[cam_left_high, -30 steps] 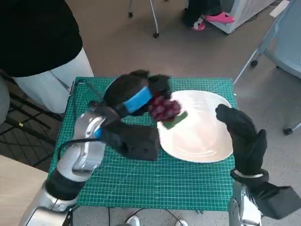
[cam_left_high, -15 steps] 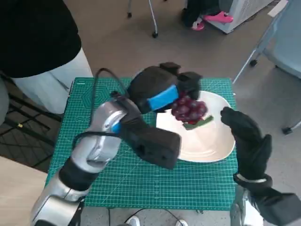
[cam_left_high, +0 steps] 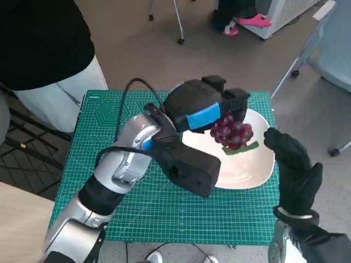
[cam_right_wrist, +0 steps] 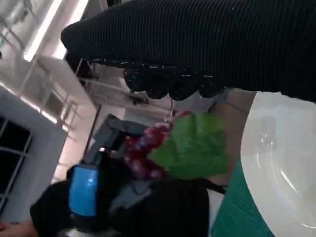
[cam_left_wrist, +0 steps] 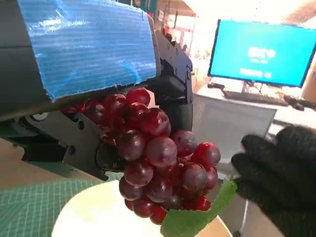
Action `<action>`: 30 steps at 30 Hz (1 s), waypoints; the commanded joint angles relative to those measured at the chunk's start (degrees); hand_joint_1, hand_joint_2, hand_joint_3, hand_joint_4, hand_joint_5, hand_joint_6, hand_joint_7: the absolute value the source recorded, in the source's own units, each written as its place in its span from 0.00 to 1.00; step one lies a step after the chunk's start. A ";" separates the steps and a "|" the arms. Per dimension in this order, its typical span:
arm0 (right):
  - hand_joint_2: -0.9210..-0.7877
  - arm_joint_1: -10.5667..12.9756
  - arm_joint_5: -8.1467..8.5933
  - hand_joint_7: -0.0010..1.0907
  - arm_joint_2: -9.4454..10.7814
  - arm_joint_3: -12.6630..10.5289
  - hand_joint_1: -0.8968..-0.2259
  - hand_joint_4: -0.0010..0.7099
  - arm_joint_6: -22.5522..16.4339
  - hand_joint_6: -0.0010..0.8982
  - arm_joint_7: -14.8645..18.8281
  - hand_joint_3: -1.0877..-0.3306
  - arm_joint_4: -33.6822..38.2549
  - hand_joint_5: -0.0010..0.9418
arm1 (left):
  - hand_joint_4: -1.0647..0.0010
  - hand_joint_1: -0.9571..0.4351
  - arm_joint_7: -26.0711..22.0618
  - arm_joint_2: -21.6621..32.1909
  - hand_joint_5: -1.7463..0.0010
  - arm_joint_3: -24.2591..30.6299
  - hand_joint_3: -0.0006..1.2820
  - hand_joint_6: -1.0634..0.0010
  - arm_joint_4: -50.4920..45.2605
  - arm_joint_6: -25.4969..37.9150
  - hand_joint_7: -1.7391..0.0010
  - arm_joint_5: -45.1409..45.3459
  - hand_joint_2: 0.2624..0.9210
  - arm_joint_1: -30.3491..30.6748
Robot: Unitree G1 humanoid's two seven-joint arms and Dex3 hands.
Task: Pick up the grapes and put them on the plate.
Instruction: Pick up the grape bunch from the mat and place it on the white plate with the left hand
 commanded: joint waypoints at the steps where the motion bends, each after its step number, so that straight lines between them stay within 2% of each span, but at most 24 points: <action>1: 0.00 1.34 -1.39 0.44 0.64 -0.30 0.44 0.83 -0.05 0.25 -1.50 0.27 0.39 0.01 | 0.56 0.69 0.88 -1.32 0.20 -0.77 0.19 0.56 2.50 -0.39 0.22 0.55 1.00 -3.45; 14: 0.00 0.21 -2.75 0.43 0.98 -0.39 0.45 0.83 -0.59 0.27 -3.36 0.27 1.60 0.01 | 0.56 0.69 0.39 -4.58 0.20 -1.02 0.18 0.56 9.51 0.93 0.22 -1.05 1.00 -5.82; 15: 0.00 0.13 -2.73 0.43 0.96 -0.39 0.45 0.83 -0.65 0.27 -3.35 0.27 1.71 0.01 | 0.55 0.70 -0.17 -4.89 0.21 -0.98 0.18 0.56 10.40 0.99 0.24 -1.62 0.99 -5.97; 16: 0.00 0.09 -2.69 0.42 0.93 -0.39 0.45 0.83 -0.72 0.27 -3.32 0.27 1.80 0.01 | 0.53 0.73 -0.84 -5.19 0.21 -0.95 0.19 0.56 11.39 1.10 0.31 -2.20 0.96 -6.17; 18: 0.00 -0.04 -2.57 0.42 0.88 -0.38 0.45 0.83 -0.86 0.27 -3.20 0.27 2.01 0.01 | 0.48 0.82 -2.26 -5.75 0.23 -0.95 0.20 0.57 13.61 1.35 0.53 -3.27 0.93 -6.74; 20: 0.00 -0.24 -2.46 0.42 0.84 -0.38 0.45 0.83 -0.97 0.27 -3.06 0.27 2.27 0.01 | 0.54 0.82 -3.48 -6.12 0.37 -1.08 0.15 0.58 15.95 1.39 0.73 -4.00 0.90 -7.45; 21: 0.00 -0.33 -2.39 0.42 0.82 -0.36 0.44 0.83 -1.01 0.27 -2.99 0.27 2.39 0.01 | 0.61 0.78 -3.99 -6.23 0.50 -1.23 0.12 0.60 17.15 1.24 0.81 -4.18 0.88 -7.84; 22: 0.00 -0.41 -2.32 0.42 0.79 -0.35 0.44 0.83 -1.05 0.28 -2.90 0.27 2.49 0.01 | 0.70 0.73 -4.32 -6.29 0.64 -1.44 0.09 0.63 18.36 0.90 0.87 -4.21 0.84 -8.22; 24: 0.00 -0.60 -2.13 0.42 0.74 -0.31 0.43 0.83 -1.14 0.28 -2.69 0.28 2.74 0.01 | 0.82 0.65 -4.39 -6.36 0.83 -1.91 0.06 0.69 20.90 -0.29 0.94 -3.97 0.80 -9.00; 26: 0.00 -0.83 -1.88 0.41 0.66 -0.27 0.43 0.83 -1.22 0.28 -2.43 0.28 3.03 0.01 | 0.89 0.60 -3.65 -6.33 0.92 -2.33 0.03 0.74 23.44 -2.10 0.97 -3.60 0.78 -9.68; 30: 0.00 -1.23 -1.45 0.41 0.55 -0.13 0.43 0.84 -1.36 0.28 -1.94 0.28 3.53 0.01 | 0.95 0.53 -1.59 -6.14 0.98 -2.63 0.02 0.78 27.88 -6.06 0.99 -3.41 0.76 -10.43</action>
